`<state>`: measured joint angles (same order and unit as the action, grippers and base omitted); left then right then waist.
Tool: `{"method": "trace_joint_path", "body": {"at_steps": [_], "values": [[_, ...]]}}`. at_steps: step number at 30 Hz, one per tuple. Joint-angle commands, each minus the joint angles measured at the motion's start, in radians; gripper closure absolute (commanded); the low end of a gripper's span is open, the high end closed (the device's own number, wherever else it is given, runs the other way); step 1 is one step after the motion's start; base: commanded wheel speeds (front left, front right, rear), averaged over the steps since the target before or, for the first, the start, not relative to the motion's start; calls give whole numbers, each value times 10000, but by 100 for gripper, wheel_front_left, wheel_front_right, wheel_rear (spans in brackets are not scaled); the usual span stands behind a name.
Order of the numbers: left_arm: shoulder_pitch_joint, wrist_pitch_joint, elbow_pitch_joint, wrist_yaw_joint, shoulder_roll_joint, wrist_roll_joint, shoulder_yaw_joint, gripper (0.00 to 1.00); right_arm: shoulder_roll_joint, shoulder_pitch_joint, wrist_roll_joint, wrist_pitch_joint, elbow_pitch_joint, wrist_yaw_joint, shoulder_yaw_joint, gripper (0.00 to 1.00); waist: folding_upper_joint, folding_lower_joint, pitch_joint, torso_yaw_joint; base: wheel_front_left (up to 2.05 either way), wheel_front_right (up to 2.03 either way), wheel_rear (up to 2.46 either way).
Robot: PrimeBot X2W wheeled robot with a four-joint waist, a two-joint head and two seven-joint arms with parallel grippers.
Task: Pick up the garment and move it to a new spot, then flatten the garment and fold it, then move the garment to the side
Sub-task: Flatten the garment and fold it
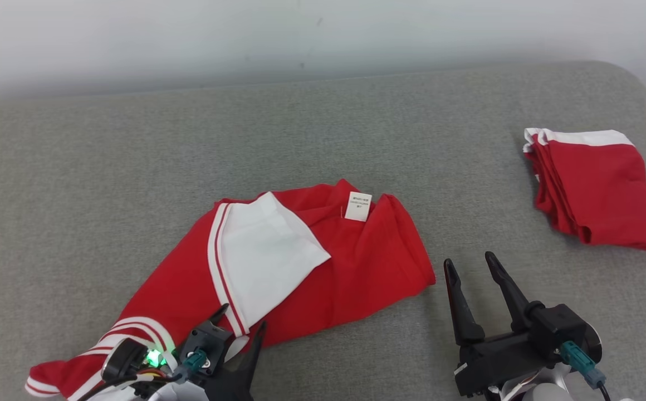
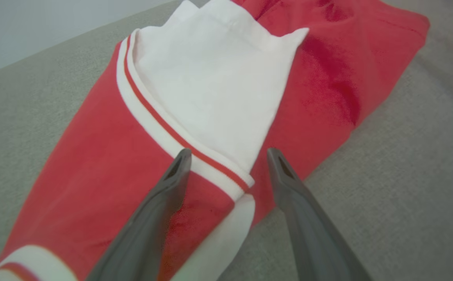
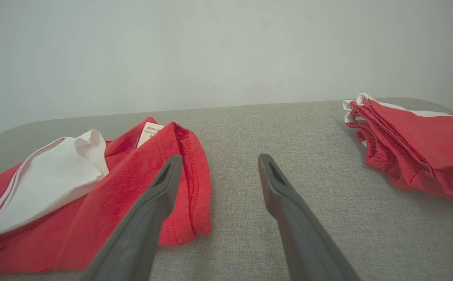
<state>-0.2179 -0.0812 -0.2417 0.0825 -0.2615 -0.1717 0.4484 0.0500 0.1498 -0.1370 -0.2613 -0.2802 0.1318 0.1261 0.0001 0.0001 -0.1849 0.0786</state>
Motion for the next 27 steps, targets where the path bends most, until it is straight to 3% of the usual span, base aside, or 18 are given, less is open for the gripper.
{"method": "trace_joint_path", "body": {"at_steps": [1,3,5,6,13,20,27], "values": [[-161,-68,-137,-39,-81,112,44,0,8,119,-61,-36,-37,-22,-22,0,-1,-1,-49,162,0,0,0],[-233,-157,-282,-160,-109,204,61,0,5,94,-87,-39,-46,-22,-38,0,-1,-1,-66,265,0,0,0],[-346,-95,-358,-339,-127,253,-31,47,3,76,-105,-41,-22,-22,-73,0,-1,-1,-88,329,0,0,0],[-374,-85,-388,-407,-129,266,-60,100,3,69,-110,-42,-5,-20,-87,0,-1,-1,-94,352,0,0,0],[-688,388,-322,-850,-16,-171,-657,100,5,55,-133,-46,65,-22,-114,0,-1,-1,-83,399,0,0,0],[-2184,611,-524,-1111,-518,-484,-1679,100,6,76,41,-33,128,-22,-81,0,-1,-1,-183,333,0,0,0],[-4399,825,-1917,-1309,-1001,-510,-2385,100,9,366,69,-32,130,-22,196,0,-1,-1,-623,637,0,0,0]]}}
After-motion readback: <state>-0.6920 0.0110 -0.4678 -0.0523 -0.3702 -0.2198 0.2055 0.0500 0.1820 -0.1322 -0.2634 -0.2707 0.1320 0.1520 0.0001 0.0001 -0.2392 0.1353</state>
